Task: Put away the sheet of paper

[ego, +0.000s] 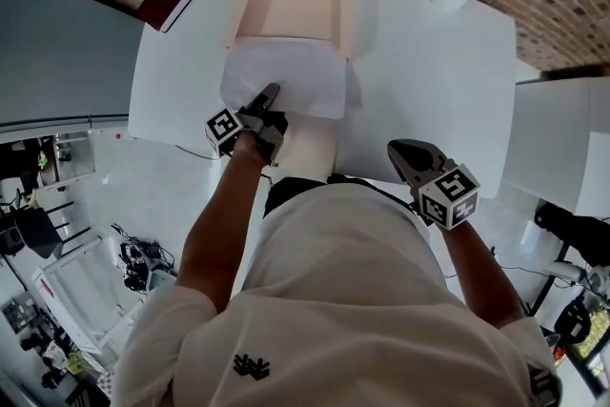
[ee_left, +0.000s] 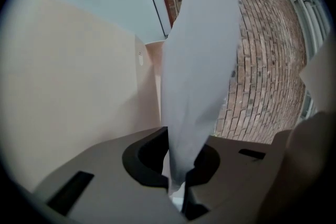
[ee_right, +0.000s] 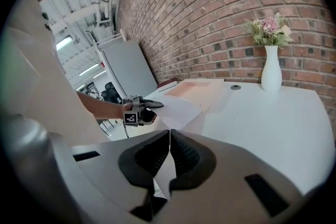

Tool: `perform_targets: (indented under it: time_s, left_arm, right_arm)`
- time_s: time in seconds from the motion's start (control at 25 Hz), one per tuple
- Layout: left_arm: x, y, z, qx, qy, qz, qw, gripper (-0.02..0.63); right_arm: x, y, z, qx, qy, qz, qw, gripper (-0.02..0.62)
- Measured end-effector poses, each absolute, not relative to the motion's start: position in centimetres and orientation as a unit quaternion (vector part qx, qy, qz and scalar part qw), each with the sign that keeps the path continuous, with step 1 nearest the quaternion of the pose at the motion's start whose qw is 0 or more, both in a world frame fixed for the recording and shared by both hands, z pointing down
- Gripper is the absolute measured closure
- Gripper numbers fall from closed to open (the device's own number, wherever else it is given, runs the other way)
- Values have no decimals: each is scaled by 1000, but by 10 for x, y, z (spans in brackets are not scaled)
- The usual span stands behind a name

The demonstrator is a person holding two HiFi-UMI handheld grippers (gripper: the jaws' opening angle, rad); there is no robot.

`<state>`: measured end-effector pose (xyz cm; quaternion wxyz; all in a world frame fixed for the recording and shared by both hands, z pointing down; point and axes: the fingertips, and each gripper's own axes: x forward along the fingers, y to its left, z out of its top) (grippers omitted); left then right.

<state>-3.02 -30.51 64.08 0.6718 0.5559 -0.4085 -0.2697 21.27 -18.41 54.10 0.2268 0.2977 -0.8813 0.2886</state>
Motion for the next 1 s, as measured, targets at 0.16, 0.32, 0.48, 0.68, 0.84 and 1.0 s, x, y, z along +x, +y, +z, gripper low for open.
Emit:
perform_targets:
  time_s: [0.16, 0.32, 0.48, 0.68, 0.84, 1.0]
  left_arm:
    - [-33, -321, 647, 566, -412, -262, 664, 583]
    - [-31, -338, 647, 568, -413, -263, 662, 583]
    - [-26, -354, 650, 565, -413, -261, 664, 583]
    - [-24, -375, 654, 561, -417, -261, 666, 583]
    - [-24, -390, 656, 560, -421, -261, 664, 583]
    - [-23, -404, 662, 552, -415, -263, 674, 582]
  right_arm:
    - [214, -184, 543, 292, -881, 293, 228, 565]
    - [215, -189, 544, 293, -881, 295, 226, 565]
    - [218, -193, 548, 294, -879, 300, 226, 565]
    - [220, -193, 555, 293, -874, 311, 231, 565]
    - [218, -196, 559, 288, -876, 310, 232, 565]
    - [218, -201, 562, 285, -874, 316, 235, 565]
